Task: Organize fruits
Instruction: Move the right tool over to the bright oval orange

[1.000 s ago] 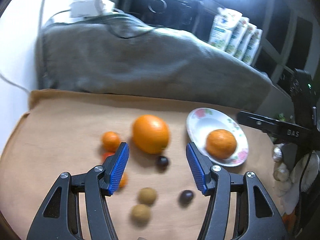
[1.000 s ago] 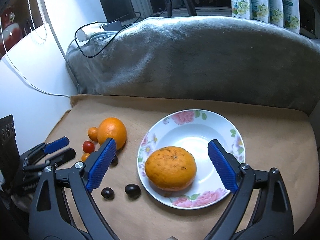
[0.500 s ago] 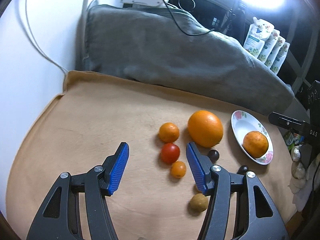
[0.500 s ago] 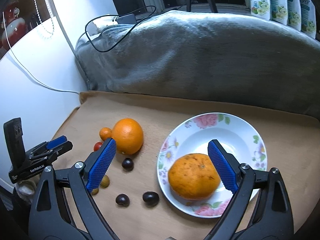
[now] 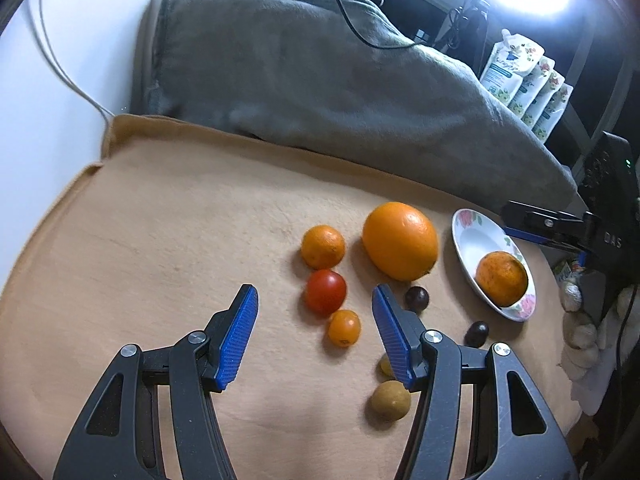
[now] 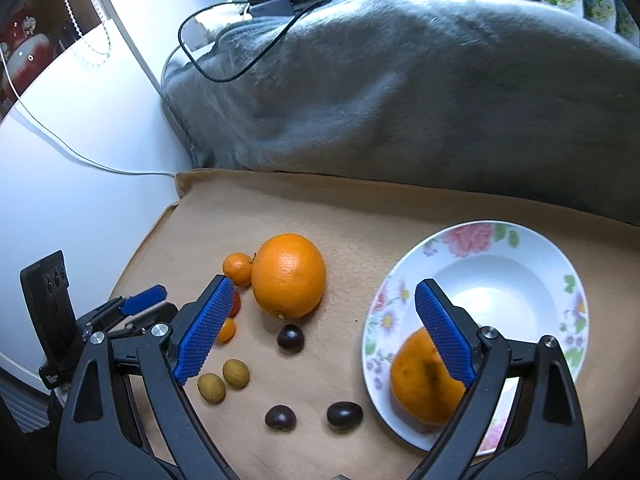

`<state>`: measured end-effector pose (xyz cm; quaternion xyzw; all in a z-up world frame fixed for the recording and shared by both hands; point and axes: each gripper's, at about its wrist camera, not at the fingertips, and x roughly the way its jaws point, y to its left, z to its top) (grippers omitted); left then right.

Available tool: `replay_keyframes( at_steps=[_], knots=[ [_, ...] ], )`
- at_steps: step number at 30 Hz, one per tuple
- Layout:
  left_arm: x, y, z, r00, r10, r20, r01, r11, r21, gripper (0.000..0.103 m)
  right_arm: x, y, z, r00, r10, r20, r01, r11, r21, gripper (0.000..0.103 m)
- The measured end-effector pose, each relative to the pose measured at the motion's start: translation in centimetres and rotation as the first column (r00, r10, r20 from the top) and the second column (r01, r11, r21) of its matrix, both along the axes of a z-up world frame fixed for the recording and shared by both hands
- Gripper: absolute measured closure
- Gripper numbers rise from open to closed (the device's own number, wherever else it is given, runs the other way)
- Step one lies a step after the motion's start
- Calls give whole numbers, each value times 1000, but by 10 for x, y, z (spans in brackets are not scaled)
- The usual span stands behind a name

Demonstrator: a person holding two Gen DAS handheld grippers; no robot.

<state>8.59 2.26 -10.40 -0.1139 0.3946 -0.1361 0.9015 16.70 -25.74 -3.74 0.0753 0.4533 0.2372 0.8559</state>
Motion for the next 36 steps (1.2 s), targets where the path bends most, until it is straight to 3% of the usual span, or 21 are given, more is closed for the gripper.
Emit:
replay_keyframes(
  at_steps=[18, 36],
  knots=[
    [22, -47, -7, 990, -141, -19, 140, 989, -53, 49, 35, 41, -29, 991, 84, -104, -85, 996, -10, 14],
    [45, -67, -12, 984, -170, -55, 165, 983, -85, 50, 49, 51, -49, 982, 110, -154, -114, 993, -20, 14]
  ],
)
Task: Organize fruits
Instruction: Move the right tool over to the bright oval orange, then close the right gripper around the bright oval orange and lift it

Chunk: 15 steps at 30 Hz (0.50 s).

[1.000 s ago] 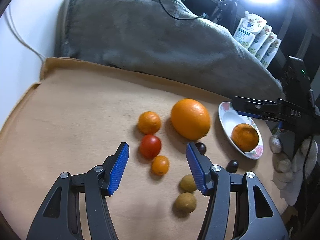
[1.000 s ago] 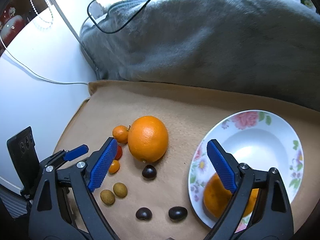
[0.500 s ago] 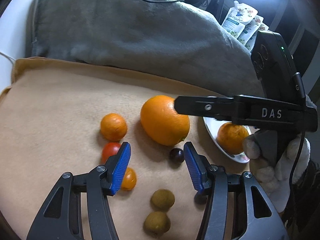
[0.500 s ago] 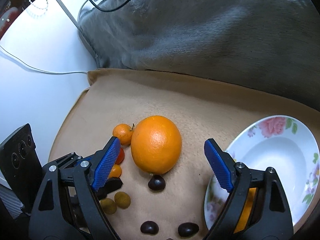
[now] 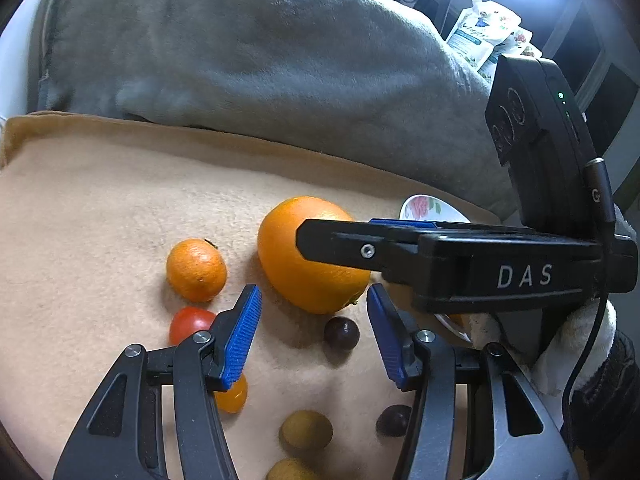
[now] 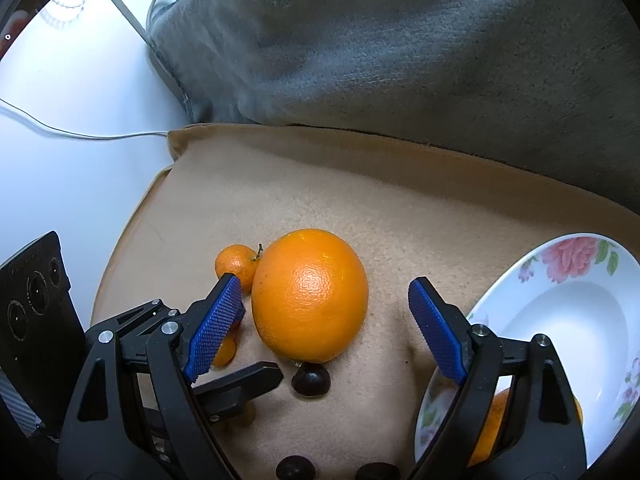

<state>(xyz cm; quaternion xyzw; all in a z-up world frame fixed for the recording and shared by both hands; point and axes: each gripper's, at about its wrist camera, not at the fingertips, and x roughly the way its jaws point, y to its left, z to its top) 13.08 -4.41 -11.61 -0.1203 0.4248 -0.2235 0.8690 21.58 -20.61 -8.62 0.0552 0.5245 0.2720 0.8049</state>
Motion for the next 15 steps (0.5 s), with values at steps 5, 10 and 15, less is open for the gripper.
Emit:
replay_keyframes(
  at_steps=[5, 10, 15],
  knots=[
    [3, -2, -1, 1000, -5, -8, 5, 1000, -5, 50, 4, 4, -3, 1000, 8, -10, -8, 1000, 5, 14],
    [11, -3, -3, 999, -9, -30, 9, 1000, -20, 51, 6, 7, -7, 1000, 14, -21, -14, 1000, 7, 14],
    [13, -2, -3, 999, -17, -42, 16, 999, -38, 51, 8, 8, -10, 999, 23, -37, -23, 1000, 7, 24]
  ],
)
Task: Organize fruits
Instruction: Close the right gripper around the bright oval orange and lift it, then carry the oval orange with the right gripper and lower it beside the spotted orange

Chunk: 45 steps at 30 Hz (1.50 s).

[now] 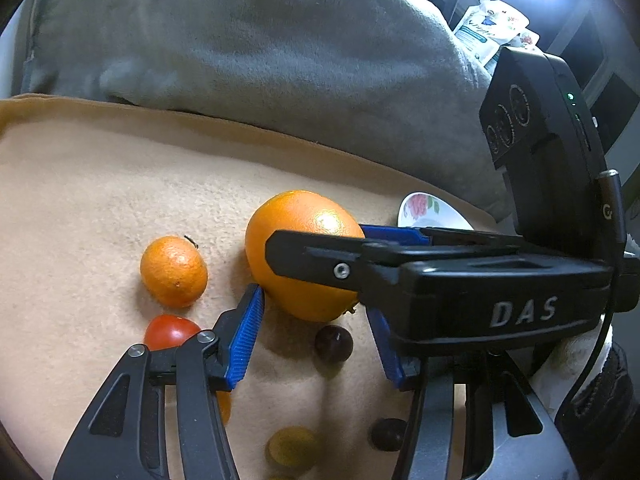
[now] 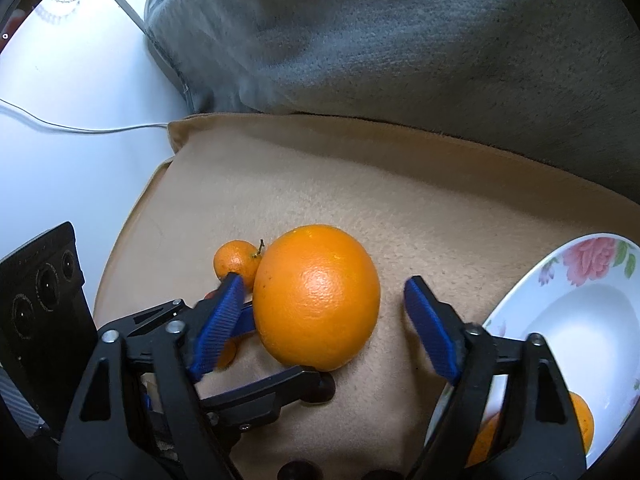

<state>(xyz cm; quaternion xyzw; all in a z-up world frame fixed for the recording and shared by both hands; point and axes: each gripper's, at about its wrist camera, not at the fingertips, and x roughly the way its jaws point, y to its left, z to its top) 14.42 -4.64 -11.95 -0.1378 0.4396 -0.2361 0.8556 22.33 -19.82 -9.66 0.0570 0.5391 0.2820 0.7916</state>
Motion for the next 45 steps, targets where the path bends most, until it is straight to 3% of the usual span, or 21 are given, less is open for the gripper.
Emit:
replay_keyframes(
  at_steps=[5, 24, 45],
  knots=[
    [1, 1, 1, 1000, -2, -1, 2, 1000, -3, 51, 2, 1, -4, 1000, 7, -24, -7, 1000, 21, 33],
    [2, -11, 8, 1000, -9, 22, 8, 1000, 19, 51, -2, -9, 6, 1000, -21, 1, 21, 999, 36, 34],
    [9, -85, 49, 990, -92, 105, 87, 995, 52, 51, -11, -82, 50, 989, -126, 79, 120, 990, 77, 34]
  ],
)
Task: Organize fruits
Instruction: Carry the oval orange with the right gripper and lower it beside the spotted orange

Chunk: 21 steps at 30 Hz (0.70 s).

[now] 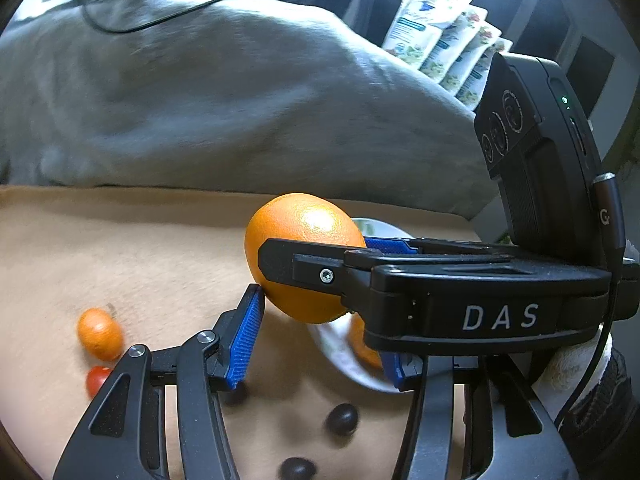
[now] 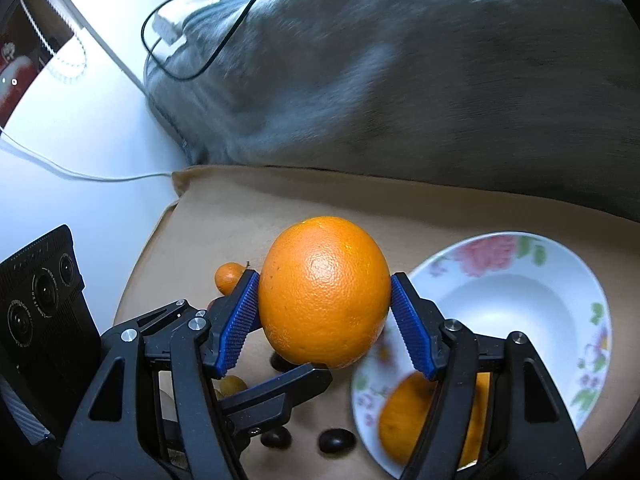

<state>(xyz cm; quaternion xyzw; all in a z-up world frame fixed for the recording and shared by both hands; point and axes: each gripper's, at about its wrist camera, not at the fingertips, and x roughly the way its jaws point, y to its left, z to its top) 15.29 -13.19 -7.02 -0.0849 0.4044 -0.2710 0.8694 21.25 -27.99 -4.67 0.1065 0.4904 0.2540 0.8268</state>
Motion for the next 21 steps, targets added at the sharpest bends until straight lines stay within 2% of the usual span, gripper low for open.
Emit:
replay_keyframes(
  at_steps=[10, 17, 21],
  knots=[
    [2, -57, 12, 996, -79, 30, 78, 997, 17, 51, -12, -59, 9, 996, -84, 22, 84, 996, 13, 34],
    [9, -96, 8, 991, -131, 23, 131, 991, 34, 51, -19, -97, 5, 990, -139, 11, 139, 990, 16, 34],
    [-2, -112, 4, 988, -156, 18, 155, 987, 42, 51, -24, -111, 0, 986, -164, -1, 164, 986, 18, 34]
  ],
)
